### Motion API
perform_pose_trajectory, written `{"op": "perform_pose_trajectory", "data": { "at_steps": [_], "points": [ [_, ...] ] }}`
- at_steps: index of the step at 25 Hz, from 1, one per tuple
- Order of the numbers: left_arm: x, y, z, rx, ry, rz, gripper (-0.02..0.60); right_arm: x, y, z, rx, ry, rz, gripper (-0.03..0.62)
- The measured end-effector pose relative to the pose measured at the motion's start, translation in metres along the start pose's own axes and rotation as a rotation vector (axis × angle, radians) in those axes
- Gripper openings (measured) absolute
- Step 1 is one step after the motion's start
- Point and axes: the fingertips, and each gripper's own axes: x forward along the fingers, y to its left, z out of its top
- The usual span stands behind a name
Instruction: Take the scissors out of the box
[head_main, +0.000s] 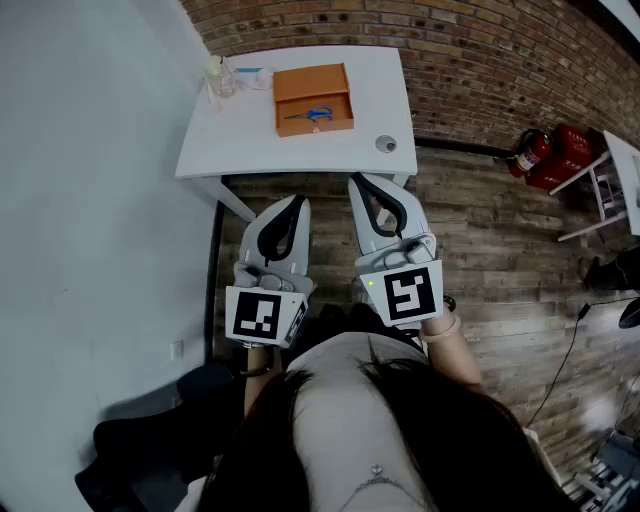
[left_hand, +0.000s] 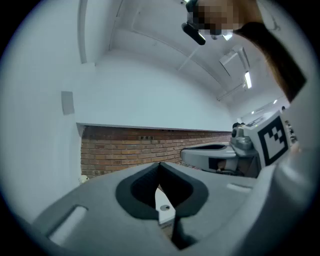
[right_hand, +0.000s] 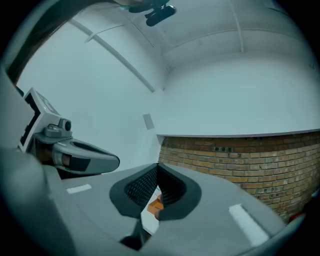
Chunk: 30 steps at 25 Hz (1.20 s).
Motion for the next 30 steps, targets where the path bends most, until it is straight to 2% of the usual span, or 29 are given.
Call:
{"op": "perform_pose_trajectory", "data": {
  "at_steps": [8,17,30],
  "points": [
    [0.005,-0.018,0.0,-0.003,-0.004,0.022,0.0,-0.017,-0.014,-0.001,0.024,-0.034,0.0,0.006],
    [0.008,-0.031,-0.004,-0.012,0.003,0.049,0.0,-0.025,-0.027,-0.005,0.104,-0.053,0.036,0.006],
    [0.036,-0.019,-0.012,-0.024,0.005,0.044,0.0,-0.002,-0.035,-0.022,0.084,-0.03,0.065,0.006]
  ]
}}
